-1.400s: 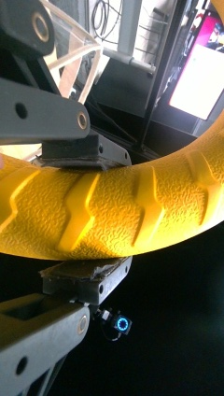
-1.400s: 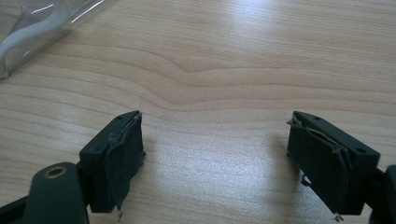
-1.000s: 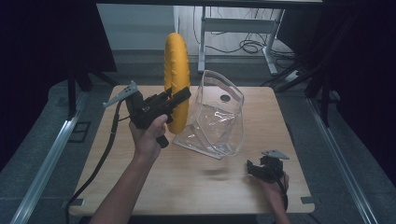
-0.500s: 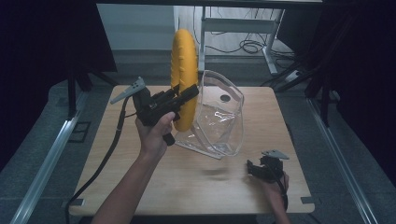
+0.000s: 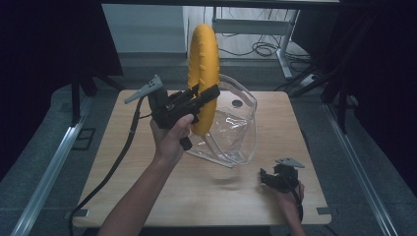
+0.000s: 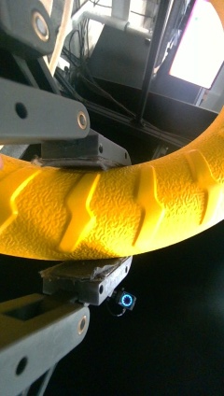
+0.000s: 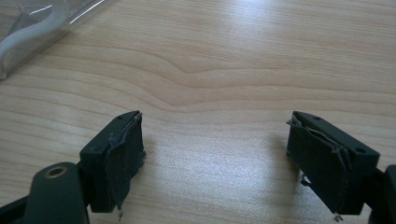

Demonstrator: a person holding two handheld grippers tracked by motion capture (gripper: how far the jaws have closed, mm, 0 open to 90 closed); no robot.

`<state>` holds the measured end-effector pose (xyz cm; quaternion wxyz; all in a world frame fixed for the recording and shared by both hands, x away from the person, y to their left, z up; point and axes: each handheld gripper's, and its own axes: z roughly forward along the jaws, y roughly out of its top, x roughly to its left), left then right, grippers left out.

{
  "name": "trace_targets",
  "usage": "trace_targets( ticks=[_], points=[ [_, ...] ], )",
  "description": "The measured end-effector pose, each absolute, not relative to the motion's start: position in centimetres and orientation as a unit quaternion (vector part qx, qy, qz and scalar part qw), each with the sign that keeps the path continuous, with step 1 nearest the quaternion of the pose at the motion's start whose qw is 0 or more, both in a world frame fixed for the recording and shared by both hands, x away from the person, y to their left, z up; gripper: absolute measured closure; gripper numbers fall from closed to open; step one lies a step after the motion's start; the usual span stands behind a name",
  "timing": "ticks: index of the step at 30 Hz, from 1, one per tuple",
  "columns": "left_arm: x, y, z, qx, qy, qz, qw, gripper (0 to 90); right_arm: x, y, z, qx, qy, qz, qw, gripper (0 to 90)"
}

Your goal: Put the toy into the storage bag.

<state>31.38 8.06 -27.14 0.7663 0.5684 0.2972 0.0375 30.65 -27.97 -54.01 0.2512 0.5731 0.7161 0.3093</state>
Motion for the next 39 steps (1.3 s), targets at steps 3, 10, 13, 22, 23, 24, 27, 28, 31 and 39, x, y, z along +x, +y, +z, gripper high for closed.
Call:
trace_targets(
  ticks=[3,10,13,22,23,24,27,28,31,39],
  points=[
    [31.3,7.5,-26.7,0.57,0.292,0.037,0.767,50.8,30.7,-28.0,-54.0,0.574,0.716,0.309,0.251,18.9],
    [31.4,5.9,-26.3,0.574,0.282,0.029,0.768,50.8,30.7,-28.0,-54.0,0.574,0.716,0.308,0.251,18.9],
    [31.6,5.3,-26.2,0.576,0.279,0.025,0.768,50.8,30.7,-28.0,-54.0,0.573,0.716,0.308,0.251,18.9],
    [32.3,3.6,-26.2,0.577,0.277,0.012,0.768,50.8,30.7,-28.0,-54.0,0.573,0.716,0.308,0.251,19.0],
    [32.4,3.5,-26.2,0.577,0.277,0.009,0.768,50.8,30.7,-28.0,-54.0,0.573,0.716,0.308,0.251,19.0],
    [32.5,3.4,-26.2,0.578,0.277,0.007,0.768,50.8,30.7,-28.0,-54.0,0.573,0.716,0.308,0.252,19.0],
    [32.7,2.9,-26.3,0.58,0.277,0.003,0.766,50.8,30.7,-28.0,-54.0,0.573,0.717,0.308,0.252,19.0],
    [32.8,2.7,-26.3,0.58,0.277,0.0,0.766,50.8,30.7,-28.0,-54.0,0.573,0.717,0.308,0.252,19.0],
    [33.0,2.4,-26.4,0.58,0.278,-0.002,0.766,50.8,30.7,-28.0,-54.0,0.573,0.717,0.309,0.251,19.0],
    [33.8,1.6,-27.9,0.579,0.29,-0.014,0.762,50.8,30.7,-28.0,-54.0,0.573,0.717,0.309,0.251,19.1]
  ],
)
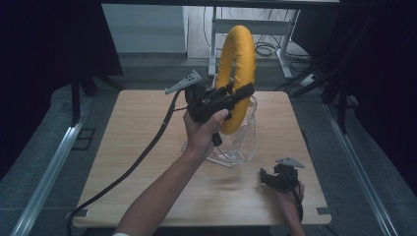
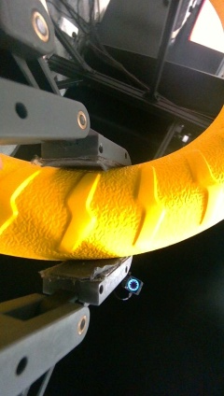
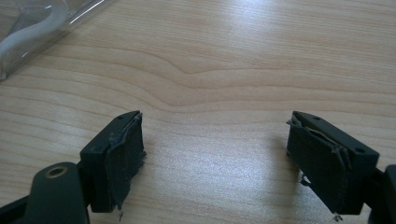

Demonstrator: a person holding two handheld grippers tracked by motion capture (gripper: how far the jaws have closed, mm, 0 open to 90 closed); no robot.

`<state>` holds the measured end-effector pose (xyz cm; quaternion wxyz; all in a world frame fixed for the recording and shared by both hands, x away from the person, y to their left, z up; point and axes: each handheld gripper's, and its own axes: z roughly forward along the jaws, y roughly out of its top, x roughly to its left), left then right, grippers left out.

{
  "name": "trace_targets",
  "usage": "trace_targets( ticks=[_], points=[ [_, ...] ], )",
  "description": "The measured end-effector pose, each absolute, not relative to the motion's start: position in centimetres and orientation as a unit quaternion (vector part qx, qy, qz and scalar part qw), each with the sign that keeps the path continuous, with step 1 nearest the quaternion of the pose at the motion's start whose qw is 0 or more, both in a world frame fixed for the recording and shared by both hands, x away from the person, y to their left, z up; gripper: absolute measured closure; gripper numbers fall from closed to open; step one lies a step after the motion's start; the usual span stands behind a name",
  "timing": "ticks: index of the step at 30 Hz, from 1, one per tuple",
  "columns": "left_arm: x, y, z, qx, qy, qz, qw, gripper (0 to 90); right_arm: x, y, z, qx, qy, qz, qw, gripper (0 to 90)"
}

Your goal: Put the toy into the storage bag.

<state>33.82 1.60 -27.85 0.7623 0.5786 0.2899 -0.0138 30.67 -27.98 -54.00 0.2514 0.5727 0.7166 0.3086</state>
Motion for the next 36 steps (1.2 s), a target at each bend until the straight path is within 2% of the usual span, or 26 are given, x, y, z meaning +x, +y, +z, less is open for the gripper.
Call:
trace_targets(
  ticks=[17,24,30,36],
  points=[
    [35.7,1.1,-32.1,0.588,0.329,-0.03,0.738,50.8,30.7,-28.0,-54.0,0.572,0.717,0.309,0.253,19.2],
    [36.2,1.0,-34.0,0.599,0.346,-0.016,0.722,50.8,30.7,-28.0,-54.0,0.573,0.717,0.309,0.251,19.2],
    [36.7,1.3,-36.0,0.591,0.37,-0.037,0.716,50.8,30.7,-28.0,-54.0,0.573,0.717,0.309,0.251,19.3],
    [37.0,1.4,-37.7,0.597,0.386,-0.028,0.702,50.8,30.7,-28.0,-54.0,0.573,0.717,0.309,0.251,19.3]
  ],
)
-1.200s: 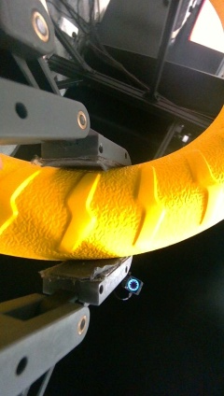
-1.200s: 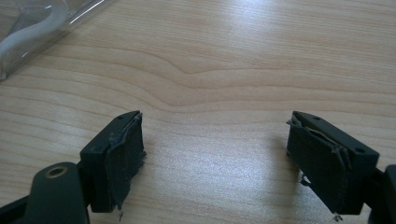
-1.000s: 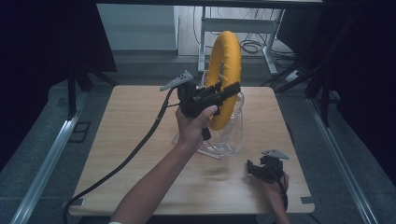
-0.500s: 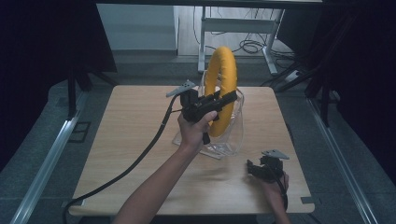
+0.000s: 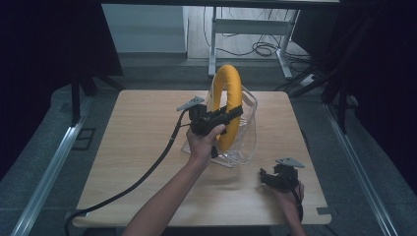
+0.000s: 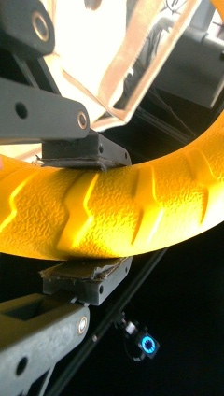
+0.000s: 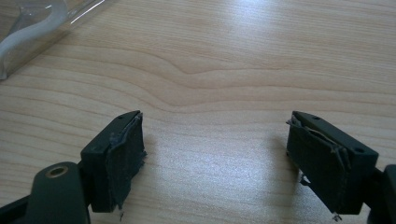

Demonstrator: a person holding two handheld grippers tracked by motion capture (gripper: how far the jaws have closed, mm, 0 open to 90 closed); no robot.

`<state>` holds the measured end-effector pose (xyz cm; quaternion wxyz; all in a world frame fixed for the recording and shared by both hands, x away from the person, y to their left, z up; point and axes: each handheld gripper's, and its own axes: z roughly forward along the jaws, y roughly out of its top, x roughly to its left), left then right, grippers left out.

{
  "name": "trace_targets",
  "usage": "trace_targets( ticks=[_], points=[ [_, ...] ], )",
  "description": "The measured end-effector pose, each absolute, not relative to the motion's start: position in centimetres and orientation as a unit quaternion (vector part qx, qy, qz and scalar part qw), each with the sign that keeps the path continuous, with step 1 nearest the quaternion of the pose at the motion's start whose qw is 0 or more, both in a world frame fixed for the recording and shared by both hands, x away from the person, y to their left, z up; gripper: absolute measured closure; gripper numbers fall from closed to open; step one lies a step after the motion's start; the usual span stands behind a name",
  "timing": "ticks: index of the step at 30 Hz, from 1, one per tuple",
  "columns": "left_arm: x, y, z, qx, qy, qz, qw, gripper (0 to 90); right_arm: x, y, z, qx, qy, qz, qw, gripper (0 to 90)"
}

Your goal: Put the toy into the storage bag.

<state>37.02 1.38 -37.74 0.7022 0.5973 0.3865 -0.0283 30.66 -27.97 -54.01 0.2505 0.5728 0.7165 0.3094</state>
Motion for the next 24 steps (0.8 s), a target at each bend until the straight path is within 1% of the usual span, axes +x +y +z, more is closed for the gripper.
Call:
trace_targets(
  ticks=[2,8,24],
  points=[
    [37.1,1.3,-38.2,0.6,0.389,-0.029,0.698,50.8,30.7,-28.0,-54.0,0.572,0.717,0.309,0.251,19.3],
    [37.7,1.7,-40.2,0.59,0.412,-0.05,0.692,50.7,30.7,-28.0,-54.0,0.572,0.717,0.309,0.25,19.4],
    [37.5,1.9,-40.1,0.601,0.407,-0.048,0.686,49.8,30.7,-28.0,-54.0,0.572,0.718,0.309,0.251,19.4]
  ],
)
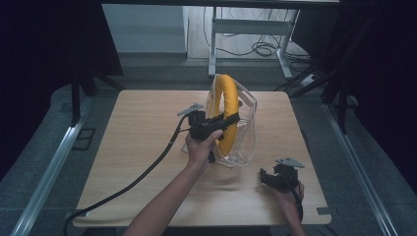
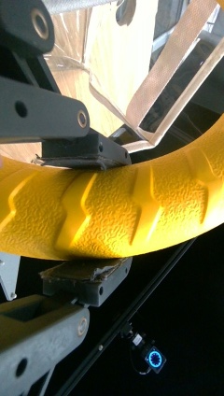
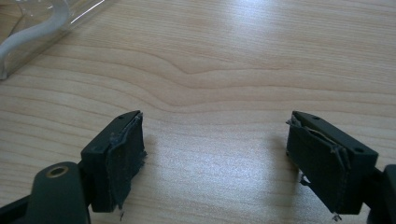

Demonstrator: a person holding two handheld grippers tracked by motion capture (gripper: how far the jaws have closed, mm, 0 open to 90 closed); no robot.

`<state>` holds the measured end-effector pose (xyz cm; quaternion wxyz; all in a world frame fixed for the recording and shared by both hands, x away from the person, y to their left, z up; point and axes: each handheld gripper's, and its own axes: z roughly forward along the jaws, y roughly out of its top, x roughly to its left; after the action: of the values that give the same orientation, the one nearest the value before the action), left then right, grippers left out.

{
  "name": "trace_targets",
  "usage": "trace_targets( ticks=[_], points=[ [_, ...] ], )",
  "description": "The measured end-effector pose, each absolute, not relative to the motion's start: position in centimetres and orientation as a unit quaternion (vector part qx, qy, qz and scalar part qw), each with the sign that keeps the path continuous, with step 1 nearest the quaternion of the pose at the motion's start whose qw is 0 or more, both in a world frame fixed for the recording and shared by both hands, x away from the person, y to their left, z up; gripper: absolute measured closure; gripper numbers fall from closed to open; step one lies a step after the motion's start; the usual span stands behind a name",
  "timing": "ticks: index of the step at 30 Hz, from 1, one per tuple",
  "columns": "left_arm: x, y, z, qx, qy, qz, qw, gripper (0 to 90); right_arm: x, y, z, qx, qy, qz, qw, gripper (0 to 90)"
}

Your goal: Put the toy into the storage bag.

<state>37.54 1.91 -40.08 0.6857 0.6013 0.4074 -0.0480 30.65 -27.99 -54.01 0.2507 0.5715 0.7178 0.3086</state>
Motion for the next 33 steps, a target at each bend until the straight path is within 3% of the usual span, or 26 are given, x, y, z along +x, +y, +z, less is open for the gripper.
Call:
trace_targets(
  ticks=[13,33],
  points=[
    [36.4,4.3,-37.7,0.64,0.364,-0.023,0.676,30.5,30.6,-28.0,-54.0,0.573,0.717,0.309,0.248,19.5],
    [34.2,13.8,-40.4,0.672,0.373,0.007,0.64,31.8,30.6,-28.0,-54.0,0.571,0.718,0.308,0.251,19.3]
  ],
)
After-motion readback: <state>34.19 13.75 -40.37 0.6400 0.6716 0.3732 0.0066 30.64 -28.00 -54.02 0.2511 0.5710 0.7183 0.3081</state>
